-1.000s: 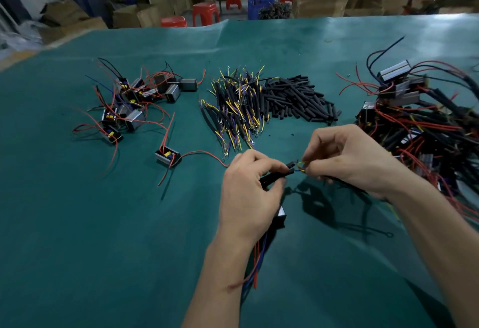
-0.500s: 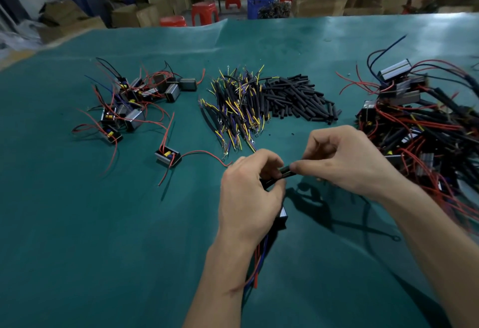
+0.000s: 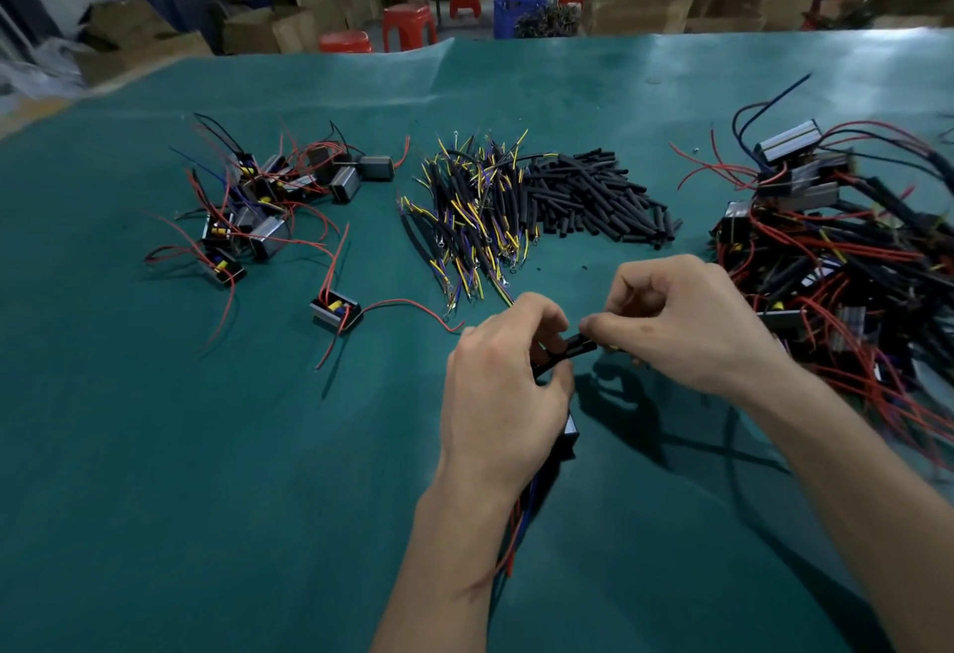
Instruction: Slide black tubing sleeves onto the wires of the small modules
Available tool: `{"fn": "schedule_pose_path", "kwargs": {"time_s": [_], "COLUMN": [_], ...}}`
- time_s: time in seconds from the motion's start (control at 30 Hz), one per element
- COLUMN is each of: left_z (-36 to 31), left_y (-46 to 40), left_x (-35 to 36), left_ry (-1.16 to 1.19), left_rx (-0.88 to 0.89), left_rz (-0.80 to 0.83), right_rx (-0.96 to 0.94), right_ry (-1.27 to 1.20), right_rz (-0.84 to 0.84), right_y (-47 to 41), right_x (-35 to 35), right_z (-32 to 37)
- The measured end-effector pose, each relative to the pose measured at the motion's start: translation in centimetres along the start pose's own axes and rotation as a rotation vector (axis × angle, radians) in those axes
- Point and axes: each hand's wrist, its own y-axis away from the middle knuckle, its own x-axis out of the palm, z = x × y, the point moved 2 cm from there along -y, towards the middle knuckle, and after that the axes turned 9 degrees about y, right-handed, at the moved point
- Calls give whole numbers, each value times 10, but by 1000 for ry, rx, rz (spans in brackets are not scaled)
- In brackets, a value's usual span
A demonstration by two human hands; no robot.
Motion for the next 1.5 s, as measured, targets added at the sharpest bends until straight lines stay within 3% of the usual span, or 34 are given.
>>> {"fn": "schedule_pose_path", "kwargs": {"time_s": [0.1,0.3,0.43,0.67,0.97,1.27,1.37,1.5], "left_z": [1,-2,-3,-6,-3,-13,-16,-16], "left_y": [0,0,2,1,-1,-7,-8,-5], "left_x": [0,0,0,3,0,0,-4,-4], "left_ry": [-17,3,20,2,186,-105,-112,53], "left_rx": [5,10,17,29,-172,3,-3,-123], "left_rz": [-8,-42,-36,-7,-45,107,51,-36], "right_rx": [17,92,89,40,56,43,49,49], "right_ry": [-56,-456,-543,-599,-705,-722,-764,-774], "right_rz": [54,235,316,327,359,234,261,266], "right_y": [-1,-3,-3,-3,-3,-5,-4,-3], "right_x": [-1,-3,-8,-12,-9,-3,-1,0], "right_z": [-3,-10,-14,-15,-17,-14,-13,-11]}}
